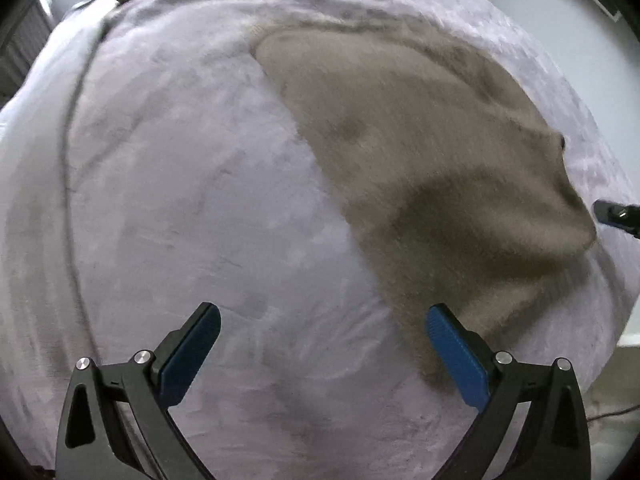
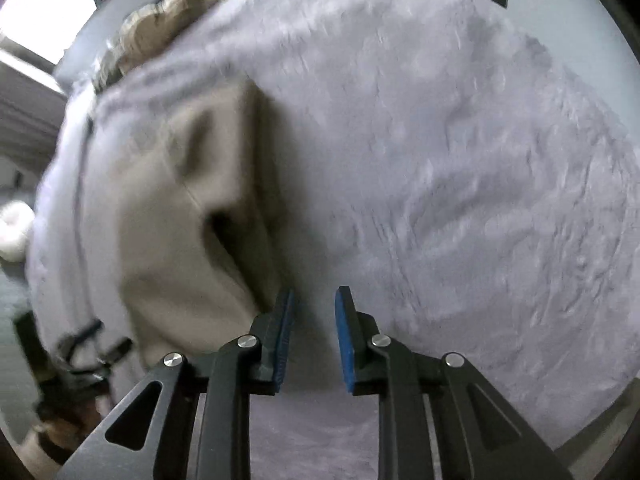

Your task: Fold small clothes

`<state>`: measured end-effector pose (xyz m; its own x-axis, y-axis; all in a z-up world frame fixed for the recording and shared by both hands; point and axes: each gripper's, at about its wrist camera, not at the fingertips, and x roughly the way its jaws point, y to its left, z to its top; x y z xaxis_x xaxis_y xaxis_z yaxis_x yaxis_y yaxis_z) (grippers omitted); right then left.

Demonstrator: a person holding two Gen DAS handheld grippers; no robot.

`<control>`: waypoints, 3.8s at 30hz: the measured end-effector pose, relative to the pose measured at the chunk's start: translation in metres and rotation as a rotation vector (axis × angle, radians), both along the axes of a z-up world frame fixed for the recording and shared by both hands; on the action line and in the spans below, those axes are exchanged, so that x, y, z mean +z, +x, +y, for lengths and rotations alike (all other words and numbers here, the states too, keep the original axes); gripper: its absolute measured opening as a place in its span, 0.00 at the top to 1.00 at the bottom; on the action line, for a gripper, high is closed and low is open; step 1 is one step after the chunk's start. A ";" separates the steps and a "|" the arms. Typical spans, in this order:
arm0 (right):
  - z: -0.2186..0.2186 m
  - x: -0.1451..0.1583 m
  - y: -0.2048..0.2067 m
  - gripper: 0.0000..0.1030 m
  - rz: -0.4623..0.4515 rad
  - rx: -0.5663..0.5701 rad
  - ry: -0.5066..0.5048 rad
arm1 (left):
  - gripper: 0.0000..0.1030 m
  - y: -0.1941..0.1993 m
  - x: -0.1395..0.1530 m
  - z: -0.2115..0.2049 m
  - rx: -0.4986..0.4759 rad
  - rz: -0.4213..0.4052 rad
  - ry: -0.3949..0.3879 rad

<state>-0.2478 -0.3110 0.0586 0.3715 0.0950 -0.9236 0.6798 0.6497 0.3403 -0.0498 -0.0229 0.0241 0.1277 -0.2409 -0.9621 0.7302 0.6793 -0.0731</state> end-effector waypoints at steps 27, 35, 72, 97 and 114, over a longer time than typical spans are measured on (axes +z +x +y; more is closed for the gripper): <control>0.015 -0.035 0.048 0.89 -0.055 0.076 0.191 | 0.00 0.028 -0.006 -0.006 0.193 -0.023 0.063; 0.003 -0.003 0.045 0.76 -0.110 0.062 0.124 | 0.00 0.030 -0.007 -0.008 0.189 -0.020 0.066; -0.032 -0.042 0.067 0.26 -0.056 0.035 0.196 | 0.00 0.063 -0.011 -0.020 0.277 0.047 0.064; -0.056 -0.084 0.105 0.23 -0.173 0.151 0.444 | 0.00 0.095 -0.025 -0.067 0.181 0.323 -0.193; -0.039 -0.104 0.151 0.20 -0.236 0.304 0.582 | 0.00 0.094 -0.038 -0.100 0.150 0.343 -0.233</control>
<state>-0.0970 -0.3500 -0.0455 0.4349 0.6815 -0.5886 0.3615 0.4666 0.8072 0.0438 -0.1230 -0.0142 -0.1398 -0.4598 -0.8770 0.5314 0.7125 -0.4582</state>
